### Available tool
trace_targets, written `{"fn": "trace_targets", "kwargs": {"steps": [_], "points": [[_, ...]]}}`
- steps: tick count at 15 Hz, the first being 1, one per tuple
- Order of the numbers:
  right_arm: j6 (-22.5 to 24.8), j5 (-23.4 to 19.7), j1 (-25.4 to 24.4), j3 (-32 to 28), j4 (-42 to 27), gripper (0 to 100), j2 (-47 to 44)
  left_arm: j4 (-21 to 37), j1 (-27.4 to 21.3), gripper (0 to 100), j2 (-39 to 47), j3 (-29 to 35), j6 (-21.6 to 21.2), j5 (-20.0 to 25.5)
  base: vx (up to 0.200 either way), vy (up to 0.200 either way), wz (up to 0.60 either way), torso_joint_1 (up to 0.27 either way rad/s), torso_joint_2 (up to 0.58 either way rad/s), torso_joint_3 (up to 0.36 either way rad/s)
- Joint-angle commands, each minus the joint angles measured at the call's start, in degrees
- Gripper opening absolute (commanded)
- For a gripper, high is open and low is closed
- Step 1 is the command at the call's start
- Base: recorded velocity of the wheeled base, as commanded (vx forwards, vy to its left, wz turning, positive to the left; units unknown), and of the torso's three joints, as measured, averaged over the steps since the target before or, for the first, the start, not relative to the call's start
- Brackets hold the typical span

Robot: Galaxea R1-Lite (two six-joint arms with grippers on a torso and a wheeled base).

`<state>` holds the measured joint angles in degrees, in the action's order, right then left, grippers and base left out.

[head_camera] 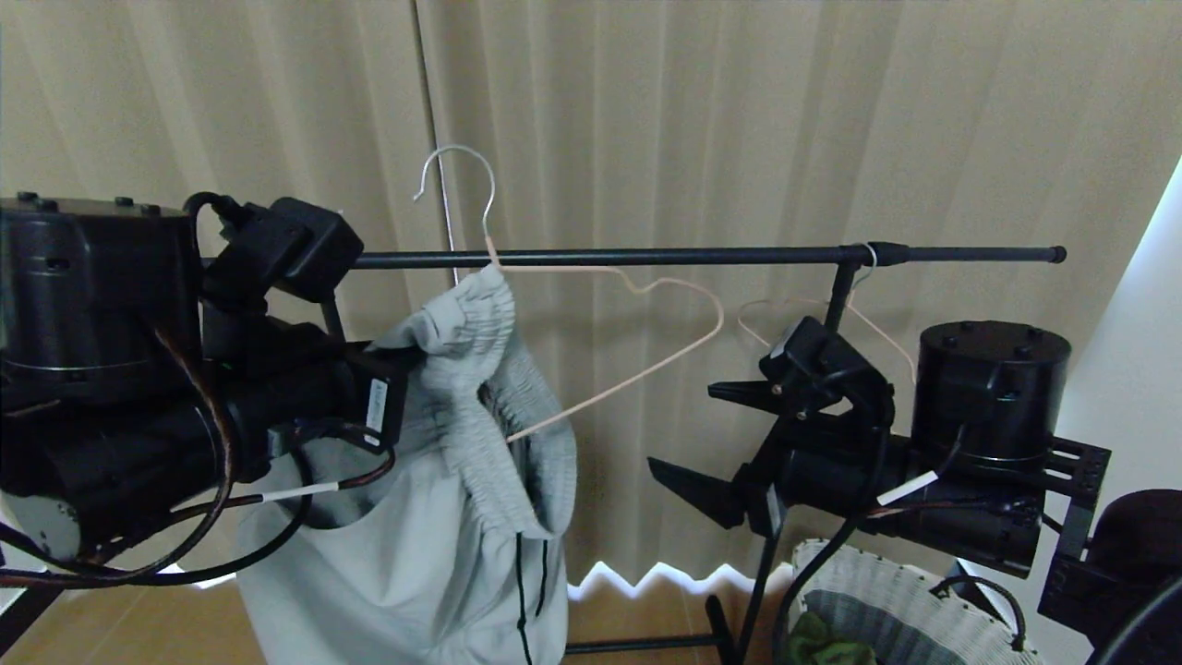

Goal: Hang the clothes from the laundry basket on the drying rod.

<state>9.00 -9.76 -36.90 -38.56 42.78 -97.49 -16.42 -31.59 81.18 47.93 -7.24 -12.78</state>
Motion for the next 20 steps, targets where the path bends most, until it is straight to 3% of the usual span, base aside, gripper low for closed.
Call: {"fn": "trace_targets", "kwargs": {"steps": [1,3,5,9,10,14,16,20], "points": [[-1.09,0.45,-1.86,-1.17,0.11,100,-2.53,-0.1,-2.96,0,0.12,2.6,1.53,0.12,0.0,0.0,0.0,0.0,0.0,0.0],[-4.25,1.42,-3.44,-3.45,0.2,100,-4.55,-3.09,-4.98,0,0.3,3.39,2.14,0.3,0.0,0.0,0.0,0.0,0.0,0.0],[-4.43,3.17,-3.18,-5.47,0.47,100,-6.57,-5.82,-5.33,0,0.47,3.13,1.88,0.3,0.0,0.0,0.0,0.0,0.0,0.0],[-4.43,4.32,-0.98,-5.91,0.64,100,-7.54,-5.9,-5.33,0,0.39,3.04,1.7,0.38,0.0,0.0,0.0,0.0,0.0,0.0],[-4.51,4.4,-0.36,-5.65,0.64,0,-7.28,-5.9,-5.33,0,0.39,3.04,1.44,0.3,0.0,0.0,0.0,0.0,0.0,0.0],[-4.51,5.28,1.57,-5.21,0.64,0,-6.57,-5.9,-4.8,0,0.21,1.9,-0.14,0.21,0.0,0.0,0.0,0.0,0.0,0.0],[-4.43,5.37,4.03,-4.77,0.55,0,-5.7,-6.26,-3.39,0,-0.14,-0.21,-3.66,0.12,0.0,0.0,0.0,0.0,0.0,0.0],[-4.43,5.37,11.41,-5.56,0.64,0,-6.05,-12.23,0.82,0,-1.9,-7.33,-12.89,0.21,0.0,0.0,0.0,0.0,0.0,0.0]]}}
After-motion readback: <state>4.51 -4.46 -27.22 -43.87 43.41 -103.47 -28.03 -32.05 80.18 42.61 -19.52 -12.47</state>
